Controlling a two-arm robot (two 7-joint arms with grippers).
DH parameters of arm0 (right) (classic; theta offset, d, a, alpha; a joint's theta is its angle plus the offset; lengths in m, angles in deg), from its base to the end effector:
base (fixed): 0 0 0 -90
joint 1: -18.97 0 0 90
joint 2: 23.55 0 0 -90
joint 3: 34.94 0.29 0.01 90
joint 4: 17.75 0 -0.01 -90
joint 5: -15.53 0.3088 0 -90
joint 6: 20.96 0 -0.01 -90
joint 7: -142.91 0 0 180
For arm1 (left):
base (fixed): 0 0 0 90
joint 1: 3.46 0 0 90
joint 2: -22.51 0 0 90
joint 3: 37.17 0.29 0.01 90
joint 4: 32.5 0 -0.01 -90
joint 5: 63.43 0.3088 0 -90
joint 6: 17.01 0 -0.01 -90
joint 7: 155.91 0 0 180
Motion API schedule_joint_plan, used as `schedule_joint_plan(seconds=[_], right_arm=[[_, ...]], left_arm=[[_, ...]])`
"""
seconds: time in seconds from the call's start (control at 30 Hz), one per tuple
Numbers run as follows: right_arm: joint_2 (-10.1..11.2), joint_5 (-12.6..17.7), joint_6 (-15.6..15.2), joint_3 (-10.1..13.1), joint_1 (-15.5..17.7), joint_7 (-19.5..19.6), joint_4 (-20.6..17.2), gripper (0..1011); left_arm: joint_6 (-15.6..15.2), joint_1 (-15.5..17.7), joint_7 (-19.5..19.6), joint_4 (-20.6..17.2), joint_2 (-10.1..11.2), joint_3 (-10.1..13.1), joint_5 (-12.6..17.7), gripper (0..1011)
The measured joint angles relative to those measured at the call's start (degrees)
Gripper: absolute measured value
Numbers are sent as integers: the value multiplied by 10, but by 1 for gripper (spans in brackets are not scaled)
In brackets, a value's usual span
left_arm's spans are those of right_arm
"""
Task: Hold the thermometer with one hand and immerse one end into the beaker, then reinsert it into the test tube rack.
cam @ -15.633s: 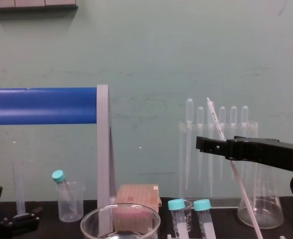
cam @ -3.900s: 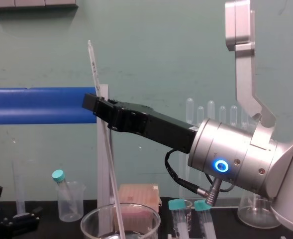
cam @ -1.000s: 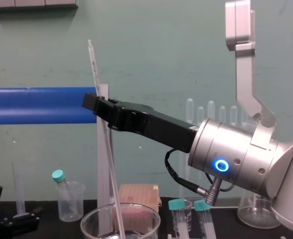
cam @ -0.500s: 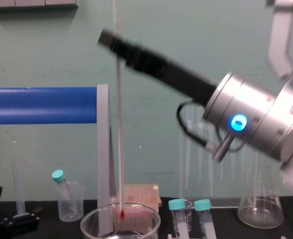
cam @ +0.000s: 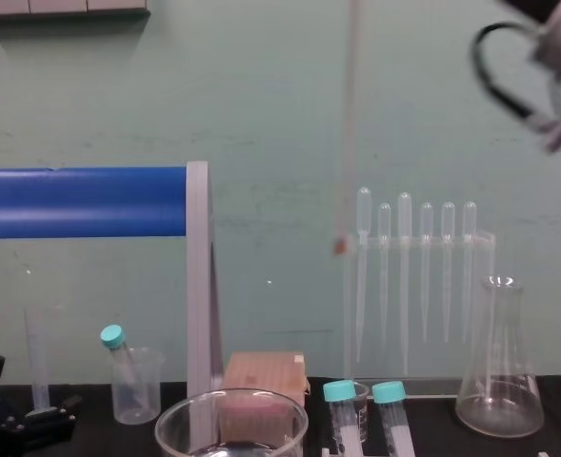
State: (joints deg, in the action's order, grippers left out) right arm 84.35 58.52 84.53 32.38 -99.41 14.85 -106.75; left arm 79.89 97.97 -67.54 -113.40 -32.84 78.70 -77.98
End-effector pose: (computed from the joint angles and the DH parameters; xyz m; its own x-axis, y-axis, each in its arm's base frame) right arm 0.4227 0.0255 -0.1437 0.8431 -0.5201 0.1367 0.3507 0.7245 0.5934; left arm 0.3581 0.0827 -0.3023 0.2922 0.8803 0.3738 -0.9553 0.2872 0.0704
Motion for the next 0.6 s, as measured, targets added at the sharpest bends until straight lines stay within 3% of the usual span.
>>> schedule_joint_plan(seconds=[0.3, 0.4, 0.6], right_arm=[[72, -32, -19, 65, 75, 74, -91, 57], [86, -40, -26, 85, 106, 95, -111, 57], [92, -47, -30, 107, 155, 116, -124, 57]], left_arm=[[0, 0, 0, 0, 0, 0, 0, 1008], [0, 0, 0, 0, 0, 0, 0, 1008], [0, 0, 0, 0, 0, 0, 0, 1008]])
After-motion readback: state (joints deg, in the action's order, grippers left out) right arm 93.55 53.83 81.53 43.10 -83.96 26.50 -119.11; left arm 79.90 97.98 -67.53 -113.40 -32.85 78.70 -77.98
